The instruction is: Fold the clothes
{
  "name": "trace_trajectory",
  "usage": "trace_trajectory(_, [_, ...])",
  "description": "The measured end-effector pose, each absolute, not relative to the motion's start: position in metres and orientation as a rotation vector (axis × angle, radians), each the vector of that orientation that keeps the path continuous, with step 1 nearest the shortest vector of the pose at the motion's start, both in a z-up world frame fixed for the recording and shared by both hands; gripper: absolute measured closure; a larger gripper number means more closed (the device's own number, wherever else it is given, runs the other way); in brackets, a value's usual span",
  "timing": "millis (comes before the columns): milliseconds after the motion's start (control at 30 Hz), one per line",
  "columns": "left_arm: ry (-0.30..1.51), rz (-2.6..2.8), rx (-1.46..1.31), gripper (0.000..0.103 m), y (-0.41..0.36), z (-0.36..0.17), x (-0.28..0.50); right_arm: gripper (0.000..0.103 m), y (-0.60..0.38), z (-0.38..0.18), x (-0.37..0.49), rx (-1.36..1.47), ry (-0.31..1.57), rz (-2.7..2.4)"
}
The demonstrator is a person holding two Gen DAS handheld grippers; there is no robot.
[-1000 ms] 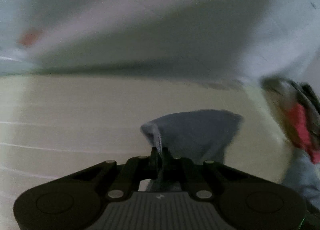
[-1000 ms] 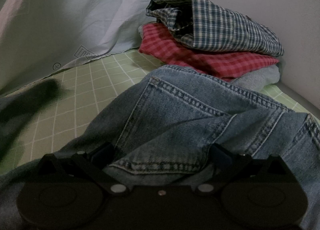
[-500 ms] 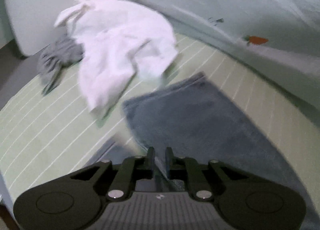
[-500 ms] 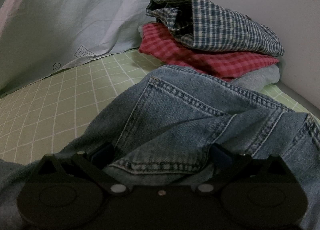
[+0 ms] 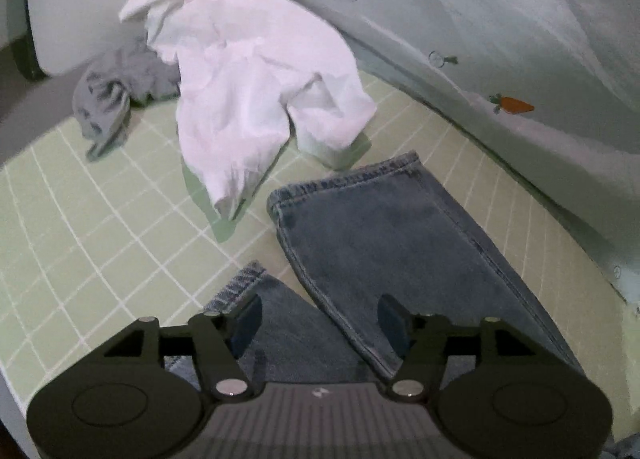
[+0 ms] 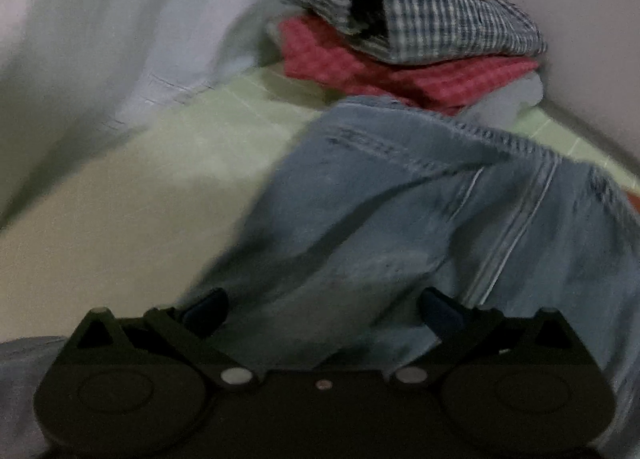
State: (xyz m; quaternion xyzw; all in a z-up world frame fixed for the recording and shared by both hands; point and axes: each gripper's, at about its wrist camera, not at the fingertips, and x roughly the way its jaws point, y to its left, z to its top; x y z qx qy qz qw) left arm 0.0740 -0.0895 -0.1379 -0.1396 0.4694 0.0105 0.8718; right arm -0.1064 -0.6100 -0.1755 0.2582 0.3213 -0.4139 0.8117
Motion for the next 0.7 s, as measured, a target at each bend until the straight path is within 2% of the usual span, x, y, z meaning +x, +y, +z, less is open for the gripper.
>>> trace_trajectory(133, [1.023, 0.004, -0.314, 0.038, -0.082, -0.153, 0.09, 0.0, -0.559, -0.166, -0.112, 0.6, 0.651, -0.791])
trace_trajectory(300, [1.066, -0.034, -0.315, 0.037, -0.074, -0.166, 0.111, 0.001, -0.517, -0.171, -0.104, 0.663, 0.696, -0.722])
trace_trajectory(333, [1.067, -0.038, -0.313, 0.037, -0.073, -0.167, 0.115, 0.003, -0.51, -0.173, -0.101, 0.681, 0.71, -0.712])
trace_trajectory(433, [1.07, -0.052, -0.309, 0.037, -0.068, -0.171, 0.127, 0.017, -0.492, -0.179, -0.094, 0.716, 0.739, -0.682])
trace_trajectory(467, [1.064, -0.055, -0.315, 0.037, -0.067, -0.173, 0.132, 0.018, -0.488, -0.179, -0.092, 0.718, 0.74, -0.678])
trace_trajectory(600, [1.071, -0.059, -0.366, 0.037, -0.062, -0.183, 0.152, 0.036, -0.485, -0.179, -0.088, 0.748, 0.723, -0.699])
trace_trajectory(700, [1.079, -0.041, -0.409, 0.035, -0.059, -0.191, 0.166, 0.039, -0.49, -0.177, -0.087, 0.773, 0.726, -0.717])
